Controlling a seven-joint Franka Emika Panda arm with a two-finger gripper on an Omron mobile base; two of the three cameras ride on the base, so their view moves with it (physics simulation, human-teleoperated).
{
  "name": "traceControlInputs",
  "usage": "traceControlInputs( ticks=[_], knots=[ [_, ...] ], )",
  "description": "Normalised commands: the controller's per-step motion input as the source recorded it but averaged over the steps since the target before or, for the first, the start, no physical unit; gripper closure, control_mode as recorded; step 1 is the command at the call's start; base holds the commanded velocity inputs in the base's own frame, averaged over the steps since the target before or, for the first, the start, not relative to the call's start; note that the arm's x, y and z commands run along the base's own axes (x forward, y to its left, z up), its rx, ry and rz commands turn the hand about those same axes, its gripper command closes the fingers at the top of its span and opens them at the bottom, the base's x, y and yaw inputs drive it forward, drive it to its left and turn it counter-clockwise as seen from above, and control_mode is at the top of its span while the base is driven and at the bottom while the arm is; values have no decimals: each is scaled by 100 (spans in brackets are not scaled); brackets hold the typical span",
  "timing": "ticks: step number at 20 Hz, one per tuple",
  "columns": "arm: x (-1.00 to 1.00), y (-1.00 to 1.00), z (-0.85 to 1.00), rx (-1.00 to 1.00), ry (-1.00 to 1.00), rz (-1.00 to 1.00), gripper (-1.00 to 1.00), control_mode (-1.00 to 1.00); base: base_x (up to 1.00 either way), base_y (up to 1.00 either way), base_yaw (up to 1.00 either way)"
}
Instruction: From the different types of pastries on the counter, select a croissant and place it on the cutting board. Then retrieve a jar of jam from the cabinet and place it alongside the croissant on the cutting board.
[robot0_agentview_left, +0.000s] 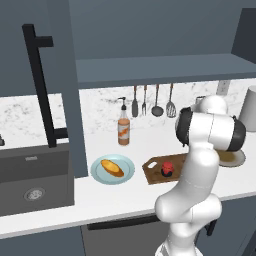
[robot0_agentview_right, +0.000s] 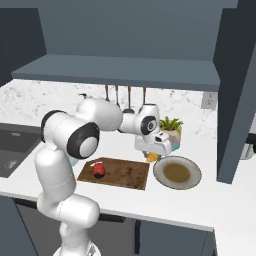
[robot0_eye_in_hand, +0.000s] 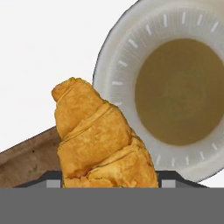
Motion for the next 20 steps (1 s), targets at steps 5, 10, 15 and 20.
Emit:
traceControlInputs(
  ticks=[5, 10, 15, 20],
  knots=[
    [-3, 59, 0, -2, 9, 0, 100, -100, 0, 0, 0],
    [0, 55, 1, -3, 9, 0, 100, -100, 0, 0, 0],
    [0, 1, 2, 0, 13, 0, 100, -100, 0, 0, 0],
    [-10, 23, -1, 0, 16, 0, 100, -100, 0, 0, 0]
  ],
)
